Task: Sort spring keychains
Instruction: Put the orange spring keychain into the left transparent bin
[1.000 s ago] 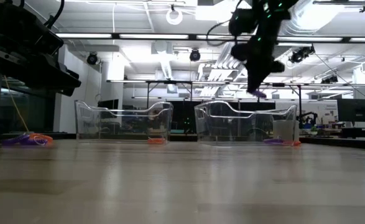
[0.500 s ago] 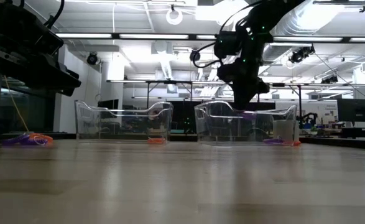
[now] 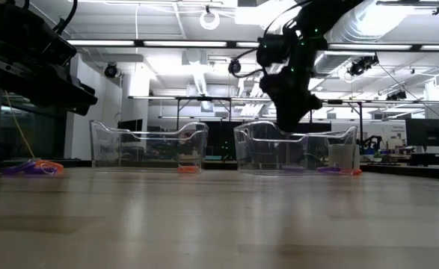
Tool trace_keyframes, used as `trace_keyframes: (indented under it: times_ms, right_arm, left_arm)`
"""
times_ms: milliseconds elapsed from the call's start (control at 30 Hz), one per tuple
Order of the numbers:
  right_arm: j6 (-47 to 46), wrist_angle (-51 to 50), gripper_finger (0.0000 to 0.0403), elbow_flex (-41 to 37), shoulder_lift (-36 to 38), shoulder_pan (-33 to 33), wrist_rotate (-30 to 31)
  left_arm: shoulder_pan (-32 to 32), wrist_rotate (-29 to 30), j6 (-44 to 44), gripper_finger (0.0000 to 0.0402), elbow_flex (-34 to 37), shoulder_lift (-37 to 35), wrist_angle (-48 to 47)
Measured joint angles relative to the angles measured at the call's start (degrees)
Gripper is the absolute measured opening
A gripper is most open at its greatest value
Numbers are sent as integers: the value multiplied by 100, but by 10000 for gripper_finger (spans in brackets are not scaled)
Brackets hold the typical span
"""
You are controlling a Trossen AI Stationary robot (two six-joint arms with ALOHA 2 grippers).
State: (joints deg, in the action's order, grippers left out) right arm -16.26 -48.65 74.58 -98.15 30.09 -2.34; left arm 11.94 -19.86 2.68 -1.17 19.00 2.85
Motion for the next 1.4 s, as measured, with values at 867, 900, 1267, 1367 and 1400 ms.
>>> trace_keyframes:
  times_ms: [867,900,1267,1367,1400]
  right_arm:
    - [-2545,-785,4,-2523,3321,304,1486]
    - [-2705,-768,4,-2654,3414,356,1475]
    - [-3275,288,1,-3592,3499,831,1406]
    - [-3232,573,1,-3658,3352,936,1395]
    - [-3152,644,1,-3654,3297,953,1380]
  left_arm:
    - [2,1,-1,1,-1,0,1]
    - [0,2,-1,1,-2,-2,0]
    - [1,1,-1,1,-2,-1,0]
    - [0,2,0,1,-1,0,0]
    - [2,0,-2,1,0,0,0]
